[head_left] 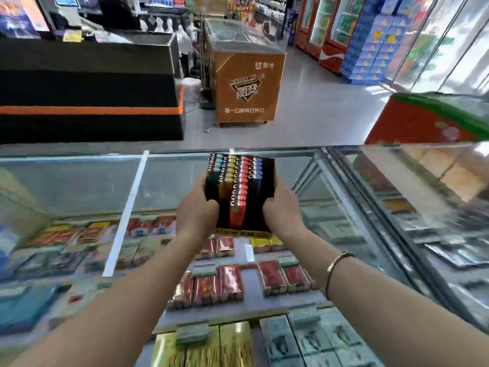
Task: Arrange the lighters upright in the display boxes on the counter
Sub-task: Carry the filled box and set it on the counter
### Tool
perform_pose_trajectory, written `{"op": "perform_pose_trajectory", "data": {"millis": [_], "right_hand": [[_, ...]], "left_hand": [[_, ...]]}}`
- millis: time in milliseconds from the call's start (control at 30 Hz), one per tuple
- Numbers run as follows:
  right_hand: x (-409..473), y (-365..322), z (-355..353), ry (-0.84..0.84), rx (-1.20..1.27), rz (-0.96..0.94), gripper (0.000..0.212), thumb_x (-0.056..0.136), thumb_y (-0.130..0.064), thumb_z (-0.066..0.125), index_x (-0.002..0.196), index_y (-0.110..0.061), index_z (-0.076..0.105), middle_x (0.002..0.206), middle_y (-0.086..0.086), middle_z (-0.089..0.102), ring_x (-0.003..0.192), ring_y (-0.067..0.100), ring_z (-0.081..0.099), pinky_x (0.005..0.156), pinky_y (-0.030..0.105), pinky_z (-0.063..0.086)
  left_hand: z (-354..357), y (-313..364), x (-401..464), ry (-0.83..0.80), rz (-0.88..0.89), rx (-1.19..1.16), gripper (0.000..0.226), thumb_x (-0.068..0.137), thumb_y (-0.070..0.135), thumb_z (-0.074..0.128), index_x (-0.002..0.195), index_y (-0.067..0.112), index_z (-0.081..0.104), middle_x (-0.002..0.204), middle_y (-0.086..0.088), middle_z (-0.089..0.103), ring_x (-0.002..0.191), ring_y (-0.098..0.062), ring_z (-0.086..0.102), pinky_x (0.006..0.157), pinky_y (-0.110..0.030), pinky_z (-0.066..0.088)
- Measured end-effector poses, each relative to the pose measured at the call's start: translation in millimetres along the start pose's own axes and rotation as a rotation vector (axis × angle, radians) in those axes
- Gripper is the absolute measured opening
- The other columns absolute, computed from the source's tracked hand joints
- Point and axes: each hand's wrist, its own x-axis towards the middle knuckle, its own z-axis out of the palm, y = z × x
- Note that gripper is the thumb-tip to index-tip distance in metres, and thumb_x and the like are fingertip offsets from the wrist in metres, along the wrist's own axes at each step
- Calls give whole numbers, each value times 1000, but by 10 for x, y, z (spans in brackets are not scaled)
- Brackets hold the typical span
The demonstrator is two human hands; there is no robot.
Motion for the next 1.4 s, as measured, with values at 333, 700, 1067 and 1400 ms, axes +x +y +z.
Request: {"op": "perform_pose_trajectory", "data": {"millis": [333, 700, 1067, 1400], "right_hand": [[-64, 125, -32, 16, 41, 30, 42, 87, -5, 41, 128, -12, 45, 121, 7, 55, 115, 25, 47, 97, 42, 42], [-24, 111, 0, 15, -13, 146, 34, 93, -8, 36, 122, 1, 52, 141, 13, 40, 137, 23, 22, 112, 38, 23], [-591, 108, -380, 323, 468, 530, 24, 93, -8, 35, 98, -13, 58, 99, 7, 64, 92, 24, 59, 73, 32, 44], [-1826, 1090, -1721, 730, 684, 749, 28, 86, -4, 43, 100, -13, 66, 97, 7, 69, 95, 26, 64, 87, 45, 52]], "left_hand": [[86, 3, -2, 9, -70, 17, 35, 60, 18, 45, 88, 34, 60, 74, 7, 66, 75, -21, 62, 64, -38, 49], [62, -53, 106, -128, -40, 205, 27, 67, 9, 48, 90, 17, 60, 124, -12, 53, 124, -32, 39, 103, -50, 32], [307, 395, -274, -494, -111, -389, 53, 74, -11, 35, 100, 26, 63, 86, 3, 71, 84, -17, 69, 62, -33, 56], [1402, 1454, -1524, -908, 32, -449, 51, 72, -18, 41, 102, 16, 64, 74, 10, 72, 65, -4, 68, 48, -15, 49]]}}
